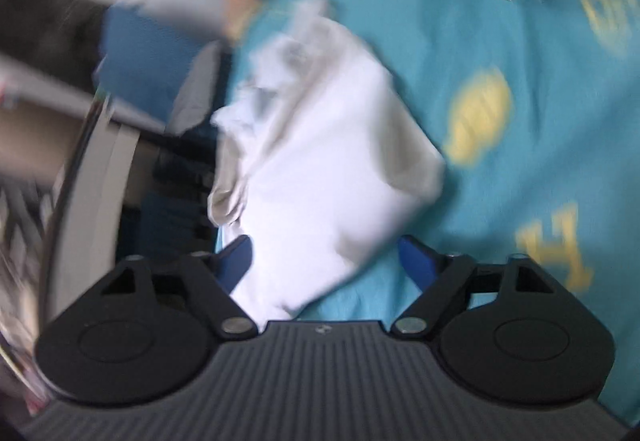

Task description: Fold clothes

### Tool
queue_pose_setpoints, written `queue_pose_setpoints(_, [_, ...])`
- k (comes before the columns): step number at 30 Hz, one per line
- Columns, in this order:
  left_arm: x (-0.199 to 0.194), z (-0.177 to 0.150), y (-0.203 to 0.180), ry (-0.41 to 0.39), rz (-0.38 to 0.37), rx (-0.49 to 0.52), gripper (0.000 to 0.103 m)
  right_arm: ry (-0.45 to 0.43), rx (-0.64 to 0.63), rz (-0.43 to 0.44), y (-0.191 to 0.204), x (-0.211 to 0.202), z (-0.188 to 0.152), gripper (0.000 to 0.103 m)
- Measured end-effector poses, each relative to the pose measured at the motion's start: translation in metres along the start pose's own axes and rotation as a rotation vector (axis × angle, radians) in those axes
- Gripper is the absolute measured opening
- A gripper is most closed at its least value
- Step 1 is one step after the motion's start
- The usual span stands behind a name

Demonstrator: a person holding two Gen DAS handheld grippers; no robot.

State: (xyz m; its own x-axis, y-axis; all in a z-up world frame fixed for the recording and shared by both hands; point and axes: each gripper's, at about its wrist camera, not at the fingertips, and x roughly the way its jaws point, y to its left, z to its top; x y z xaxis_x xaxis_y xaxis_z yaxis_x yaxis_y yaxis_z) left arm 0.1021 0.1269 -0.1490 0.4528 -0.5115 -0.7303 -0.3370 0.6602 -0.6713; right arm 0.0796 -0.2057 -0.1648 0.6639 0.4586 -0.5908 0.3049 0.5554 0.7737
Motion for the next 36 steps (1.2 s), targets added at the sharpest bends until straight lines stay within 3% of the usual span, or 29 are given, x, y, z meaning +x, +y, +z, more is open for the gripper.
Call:
queue_pose_setpoints(2, [0.001,0.006,0.009,-0.033,-0.040,-0.055,0.079,0.009,0.099,0.006,-0.016,0.008,0.003,0.070])
queue_pose_setpoints(4, [0.002,0.013,0.013,-0.069,-0.045,-0.084,0.068,-0.007,0.122,0.005,-0.021,0.016,0.007,0.068])
queue_pose_setpoints(7, [0.003,0.019,0.020,-0.106,-0.046,-0.114,0.042,-0.025,0.127,0.005,-0.021,0.024,0.011,0.039])
queue_pose_setpoints(8, [0.002,0.020,0.022,-0.114,-0.049,-0.118,0.026,-0.031,0.123,0.004,-0.021,0.027,0.012,0.023])
queue_pose_setpoints(9, [0.001,0.021,0.024,-0.123,-0.053,-0.121,0.014,-0.039,0.098,-0.004,-0.017,0.028,0.013,0.015])
queue_pose_setpoints(11, [-0.003,0.022,0.021,-0.144,-0.064,-0.112,0.009,-0.050,0.065,-0.008,-0.011,0.025,0.013,0.011])
queue_pose_setpoints(14, [-0.021,0.021,0.004,-0.189,-0.106,-0.061,0.005,-0.082,0.028,0.029,0.000,0.012,0.015,0.009])
queue_pose_setpoints(21, [-0.100,0.007,-0.034,-0.256,-0.308,0.007,0.004,-0.163,-0.044,0.132,0.037,-0.051,0.018,0.008])
queue_pose_setpoints(26, [-0.146,-0.025,-0.052,-0.224,-0.325,0.088,0.004,-0.181,-0.089,0.177,0.055,-0.105,0.006,0.008])
queue_pose_setpoints(30, [-0.179,-0.067,-0.051,-0.200,-0.339,0.144,0.004,-0.174,-0.116,0.182,0.046,-0.151,-0.027,0.008])
queue_pose_setpoints(33, [-0.187,-0.094,-0.039,-0.166,-0.361,0.157,0.004,-0.205,-0.221,0.136,0.042,-0.178,-0.056,0.008])
queue_pose_setpoints(36, [-0.179,-0.098,-0.037,-0.147,-0.360,0.148,0.004,-0.203,-0.181,0.134,0.027,-0.188,-0.068,0.008])
